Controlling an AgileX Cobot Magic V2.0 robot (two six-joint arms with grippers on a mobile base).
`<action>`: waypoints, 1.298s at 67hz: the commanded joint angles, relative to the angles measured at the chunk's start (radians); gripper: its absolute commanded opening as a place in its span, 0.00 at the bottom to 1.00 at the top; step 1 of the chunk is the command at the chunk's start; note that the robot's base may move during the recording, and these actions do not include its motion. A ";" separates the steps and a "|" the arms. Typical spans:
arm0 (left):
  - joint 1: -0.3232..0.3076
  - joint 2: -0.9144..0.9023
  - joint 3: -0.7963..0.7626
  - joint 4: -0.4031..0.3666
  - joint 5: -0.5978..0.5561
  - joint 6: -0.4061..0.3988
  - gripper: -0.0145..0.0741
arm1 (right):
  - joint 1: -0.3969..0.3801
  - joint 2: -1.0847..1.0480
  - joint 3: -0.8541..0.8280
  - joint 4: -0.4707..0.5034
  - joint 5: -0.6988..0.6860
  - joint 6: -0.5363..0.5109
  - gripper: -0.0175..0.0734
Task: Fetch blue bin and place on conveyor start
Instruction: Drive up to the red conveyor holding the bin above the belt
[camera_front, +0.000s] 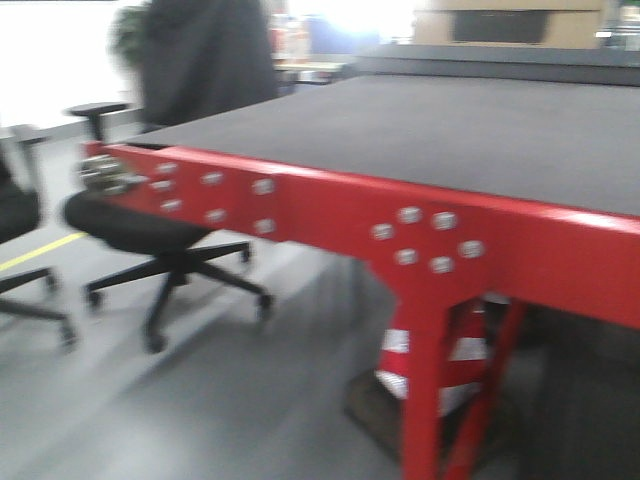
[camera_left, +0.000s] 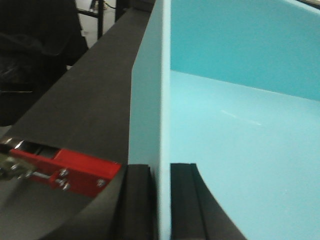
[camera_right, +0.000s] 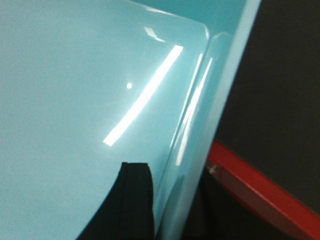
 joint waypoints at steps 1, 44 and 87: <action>-0.005 -0.015 -0.016 -0.038 -0.066 -0.015 0.04 | -0.006 -0.011 -0.009 -0.013 -0.044 -0.026 0.03; -0.005 -0.014 -0.016 -0.014 -0.066 -0.015 0.04 | -0.006 -0.011 -0.009 -0.013 -0.243 -0.026 0.03; -0.005 -0.012 -0.016 -0.015 -0.066 -0.015 0.04 | -0.006 -0.011 -0.009 -0.013 -0.251 -0.026 0.03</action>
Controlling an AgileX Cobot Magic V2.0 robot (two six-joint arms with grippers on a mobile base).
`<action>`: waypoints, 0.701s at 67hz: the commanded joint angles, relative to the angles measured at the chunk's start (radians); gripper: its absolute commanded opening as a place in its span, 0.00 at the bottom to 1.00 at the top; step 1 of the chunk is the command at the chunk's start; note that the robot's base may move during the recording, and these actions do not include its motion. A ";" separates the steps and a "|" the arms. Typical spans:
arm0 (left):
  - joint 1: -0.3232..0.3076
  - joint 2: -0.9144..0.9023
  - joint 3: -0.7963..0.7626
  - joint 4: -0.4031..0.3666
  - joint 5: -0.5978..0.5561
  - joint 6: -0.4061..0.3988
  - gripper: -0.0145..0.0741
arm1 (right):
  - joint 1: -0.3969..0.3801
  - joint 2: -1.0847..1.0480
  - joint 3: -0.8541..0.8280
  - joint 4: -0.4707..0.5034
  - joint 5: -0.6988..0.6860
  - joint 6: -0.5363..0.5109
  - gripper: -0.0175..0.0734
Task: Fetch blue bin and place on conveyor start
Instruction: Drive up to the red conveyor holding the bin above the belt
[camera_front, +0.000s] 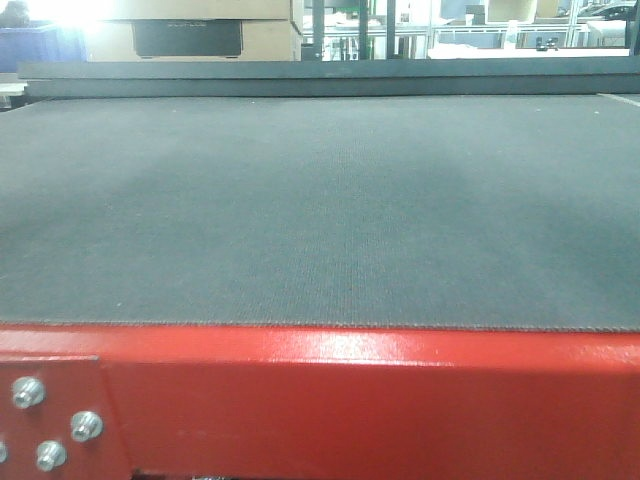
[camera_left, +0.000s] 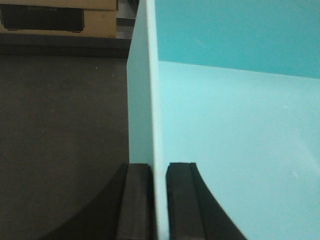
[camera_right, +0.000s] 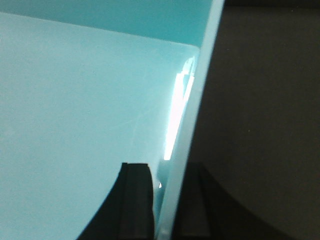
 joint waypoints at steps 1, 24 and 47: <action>-0.005 -0.012 -0.016 -0.034 -0.045 -0.010 0.04 | 0.002 -0.011 -0.009 0.004 -0.065 -0.026 0.03; -0.005 -0.012 -0.016 -0.034 -0.045 -0.010 0.04 | 0.002 -0.011 -0.009 0.004 -0.065 -0.026 0.03; -0.005 -0.012 -0.016 -0.034 -0.045 -0.010 0.04 | 0.002 -0.011 -0.009 0.004 -0.065 -0.026 0.03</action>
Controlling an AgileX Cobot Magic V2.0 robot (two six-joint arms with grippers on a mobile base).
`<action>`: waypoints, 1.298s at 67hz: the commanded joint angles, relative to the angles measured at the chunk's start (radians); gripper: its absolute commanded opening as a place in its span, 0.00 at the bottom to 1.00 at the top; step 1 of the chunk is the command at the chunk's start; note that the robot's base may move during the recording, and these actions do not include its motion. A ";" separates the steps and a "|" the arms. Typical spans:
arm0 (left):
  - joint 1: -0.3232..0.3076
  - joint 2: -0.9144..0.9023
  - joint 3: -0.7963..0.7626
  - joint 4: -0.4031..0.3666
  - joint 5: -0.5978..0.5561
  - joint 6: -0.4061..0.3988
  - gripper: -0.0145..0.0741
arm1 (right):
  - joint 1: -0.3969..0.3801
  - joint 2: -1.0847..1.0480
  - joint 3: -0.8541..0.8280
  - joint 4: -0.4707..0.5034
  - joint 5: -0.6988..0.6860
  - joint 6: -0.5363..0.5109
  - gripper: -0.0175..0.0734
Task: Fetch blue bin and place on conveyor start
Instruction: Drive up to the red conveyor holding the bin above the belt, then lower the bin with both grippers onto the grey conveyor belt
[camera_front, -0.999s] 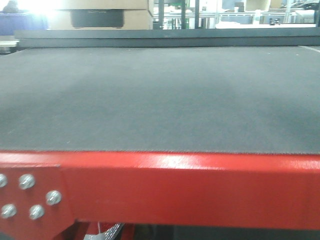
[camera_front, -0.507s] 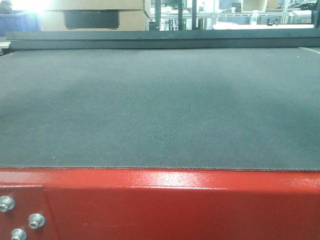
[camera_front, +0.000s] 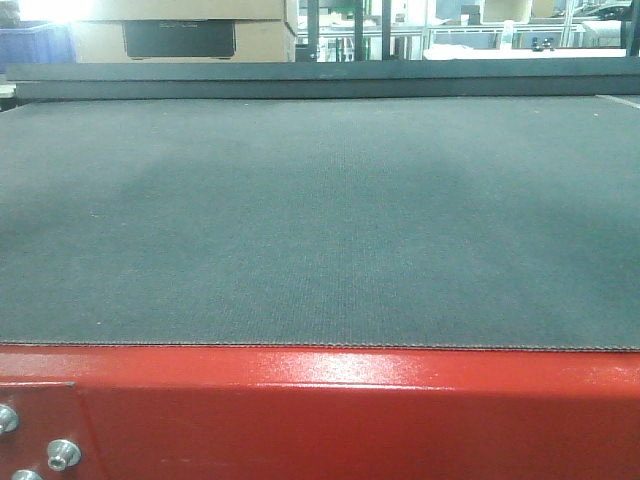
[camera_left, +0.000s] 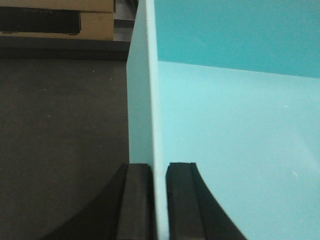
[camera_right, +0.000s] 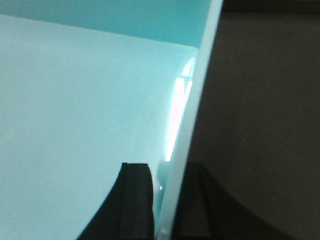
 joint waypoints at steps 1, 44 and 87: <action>-0.005 -0.012 -0.016 -0.035 -0.045 -0.010 0.04 | 0.002 -0.011 -0.009 0.004 -0.061 -0.026 0.03; -0.005 0.014 -0.016 -0.035 0.019 -0.010 0.04 | -0.001 0.012 -0.009 -0.003 -0.013 -0.026 0.03; -0.005 0.444 -0.016 -0.004 0.068 -0.010 0.04 | -0.001 0.410 -0.009 -0.097 -0.044 -0.039 0.03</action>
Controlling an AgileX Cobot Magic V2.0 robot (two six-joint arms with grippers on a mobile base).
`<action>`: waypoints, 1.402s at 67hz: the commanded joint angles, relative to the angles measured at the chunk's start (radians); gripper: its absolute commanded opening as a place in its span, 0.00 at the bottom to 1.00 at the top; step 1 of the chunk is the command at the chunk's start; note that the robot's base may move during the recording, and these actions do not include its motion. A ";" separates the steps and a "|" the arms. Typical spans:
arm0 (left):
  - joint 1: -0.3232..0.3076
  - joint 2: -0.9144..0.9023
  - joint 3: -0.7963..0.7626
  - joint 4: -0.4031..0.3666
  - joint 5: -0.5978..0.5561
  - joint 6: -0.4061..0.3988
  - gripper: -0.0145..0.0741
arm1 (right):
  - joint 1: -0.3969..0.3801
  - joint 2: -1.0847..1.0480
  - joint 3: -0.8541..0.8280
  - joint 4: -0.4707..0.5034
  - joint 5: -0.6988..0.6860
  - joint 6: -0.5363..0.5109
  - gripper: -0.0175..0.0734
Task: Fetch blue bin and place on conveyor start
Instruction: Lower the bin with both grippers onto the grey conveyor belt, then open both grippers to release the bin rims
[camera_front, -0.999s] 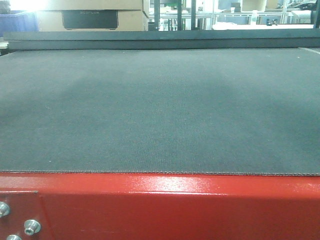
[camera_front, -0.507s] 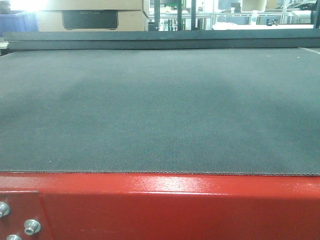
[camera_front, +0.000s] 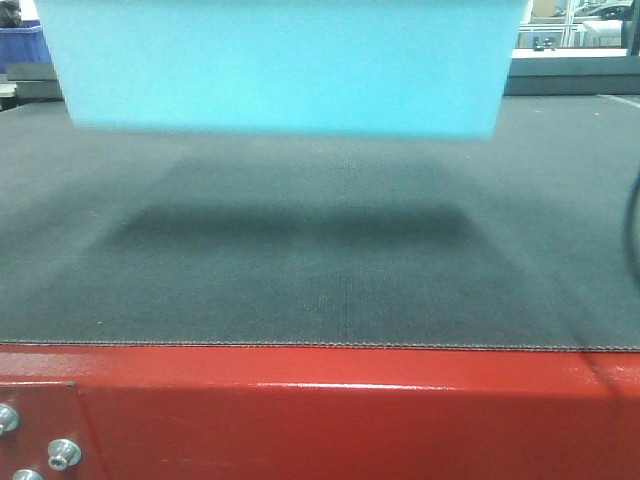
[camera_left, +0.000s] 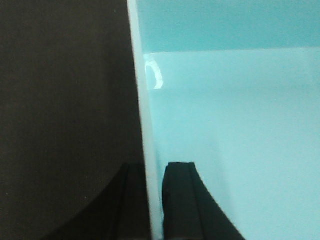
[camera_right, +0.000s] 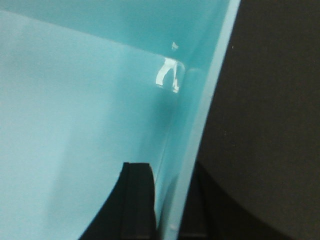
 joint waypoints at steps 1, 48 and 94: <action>-0.015 0.048 -0.009 -0.041 -0.041 0.001 0.04 | 0.013 0.042 -0.009 0.004 -0.104 -0.027 0.03; -0.013 0.099 -0.055 -0.014 0.072 0.001 0.73 | -0.046 0.072 -0.049 -0.001 -0.100 -0.027 0.79; -0.013 -0.719 0.430 0.097 -0.160 0.001 0.04 | -0.051 -0.321 0.171 0.001 -0.128 -0.027 0.02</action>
